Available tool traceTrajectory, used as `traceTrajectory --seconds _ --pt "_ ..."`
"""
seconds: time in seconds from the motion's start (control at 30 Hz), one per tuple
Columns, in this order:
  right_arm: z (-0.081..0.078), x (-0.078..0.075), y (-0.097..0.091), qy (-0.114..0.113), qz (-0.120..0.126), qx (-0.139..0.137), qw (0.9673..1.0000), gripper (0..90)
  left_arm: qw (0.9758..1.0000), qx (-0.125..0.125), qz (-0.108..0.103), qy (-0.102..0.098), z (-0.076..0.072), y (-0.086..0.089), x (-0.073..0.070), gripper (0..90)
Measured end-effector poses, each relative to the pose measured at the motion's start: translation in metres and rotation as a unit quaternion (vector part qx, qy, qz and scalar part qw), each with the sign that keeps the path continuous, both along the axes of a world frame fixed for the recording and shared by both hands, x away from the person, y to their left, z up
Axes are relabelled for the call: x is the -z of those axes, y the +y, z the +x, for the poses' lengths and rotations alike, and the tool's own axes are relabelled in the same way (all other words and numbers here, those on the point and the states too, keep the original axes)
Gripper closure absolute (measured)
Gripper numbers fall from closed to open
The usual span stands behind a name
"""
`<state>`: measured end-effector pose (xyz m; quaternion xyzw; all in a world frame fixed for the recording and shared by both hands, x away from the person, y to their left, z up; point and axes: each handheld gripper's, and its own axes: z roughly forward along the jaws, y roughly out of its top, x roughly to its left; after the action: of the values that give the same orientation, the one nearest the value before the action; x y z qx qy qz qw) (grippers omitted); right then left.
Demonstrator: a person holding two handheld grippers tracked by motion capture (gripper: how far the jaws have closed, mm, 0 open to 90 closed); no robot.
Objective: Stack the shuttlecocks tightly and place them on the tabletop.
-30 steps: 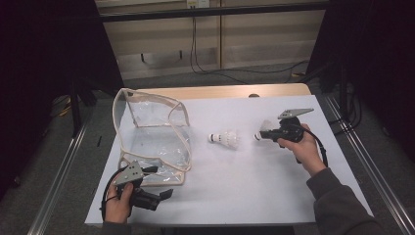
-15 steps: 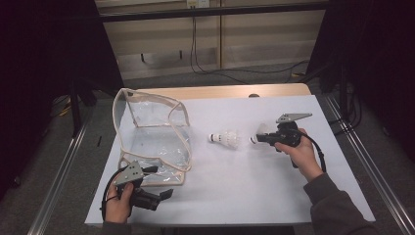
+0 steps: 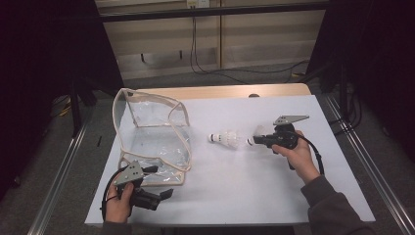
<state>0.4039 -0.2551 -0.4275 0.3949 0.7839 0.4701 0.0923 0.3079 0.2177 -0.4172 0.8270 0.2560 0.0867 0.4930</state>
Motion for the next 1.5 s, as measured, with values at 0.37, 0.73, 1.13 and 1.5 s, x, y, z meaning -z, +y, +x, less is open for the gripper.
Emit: traceTrajectory --seconds 0.37,0.73,1.13,1.5 --pt "0.002 0.005 0.011 -0.002 0.000 -0.003 1.0000 89.1 1.0000 0.000 0.000 0.000 0.000 0.000 0.000 2.7" --pt "0.004 0.012 0.011 0.013 -0.004 0.000 0.9999 86.5 1.0000 0.000 -0.002 0.001 0.000 0.000 0.000 2.6" --pt "-0.001 0.014 -0.003 0.028 -0.017 0.009 0.9994 76.5 1.0000 -0.001 -0.001 0.000 0.000 -0.001 0.000 2.5" --pt "-0.006 0.016 -0.008 0.038 -0.025 0.010 0.9989 70.0 1.0000 0.001 -0.001 -0.001 0.000 -0.001 0.000 2.5"
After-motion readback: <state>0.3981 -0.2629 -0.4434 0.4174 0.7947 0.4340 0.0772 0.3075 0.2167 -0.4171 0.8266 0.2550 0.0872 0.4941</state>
